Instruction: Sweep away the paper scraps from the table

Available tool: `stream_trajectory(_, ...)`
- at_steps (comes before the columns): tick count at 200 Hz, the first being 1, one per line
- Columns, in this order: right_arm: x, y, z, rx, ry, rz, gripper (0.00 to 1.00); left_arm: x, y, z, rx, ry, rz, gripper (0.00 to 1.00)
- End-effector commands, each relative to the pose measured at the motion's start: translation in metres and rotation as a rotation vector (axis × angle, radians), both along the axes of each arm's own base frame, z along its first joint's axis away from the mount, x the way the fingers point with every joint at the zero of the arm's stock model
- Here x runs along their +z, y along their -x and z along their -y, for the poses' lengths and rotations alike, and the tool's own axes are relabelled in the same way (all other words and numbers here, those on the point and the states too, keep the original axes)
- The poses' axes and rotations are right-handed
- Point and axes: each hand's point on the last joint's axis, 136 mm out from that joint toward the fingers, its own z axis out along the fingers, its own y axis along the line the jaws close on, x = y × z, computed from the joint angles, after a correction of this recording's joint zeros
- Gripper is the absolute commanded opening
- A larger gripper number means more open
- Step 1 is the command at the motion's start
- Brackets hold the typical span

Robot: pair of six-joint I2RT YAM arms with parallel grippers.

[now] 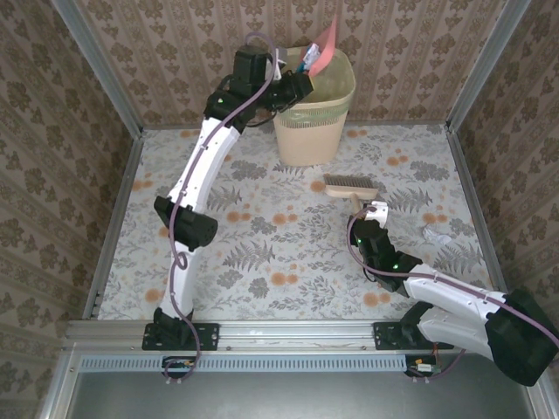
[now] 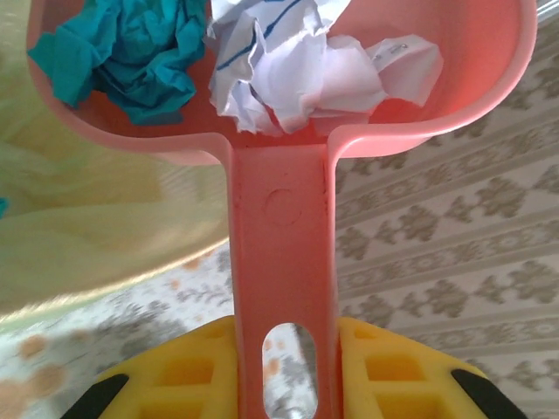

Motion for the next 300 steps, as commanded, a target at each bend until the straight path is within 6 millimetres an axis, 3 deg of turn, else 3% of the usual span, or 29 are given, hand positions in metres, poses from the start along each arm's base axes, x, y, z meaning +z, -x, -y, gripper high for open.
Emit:
stream_trajectory(1,0.024,-0.009,-0.004,-0.005,-0.034,0.066,0.0,0.03,-0.008,0.011,-0.048,0.196,-0.012,0.0)
stream_trajectory(70,0.029,-0.007,0.0,-0.016,-0.028,0.083,0.0,0.047,-0.03,0.006,0.013,0.423,-0.089,0.0)
stream_trajectory(135,0.032,-0.007,0.002,-0.021,-0.021,0.091,0.0,0.044,-0.043,0.005,0.061,0.518,-0.129,0.0)
stream_trajectory(225,0.03,-0.008,0.003,-0.029,-0.01,0.085,0.0,0.046,-0.045,0.003,0.074,0.659,-0.16,0.0)
stream_trajectory(300,0.03,-0.009,0.003,-0.03,-0.003,0.083,0.0,0.048,-0.04,0.008,0.057,0.645,-0.151,0.0)
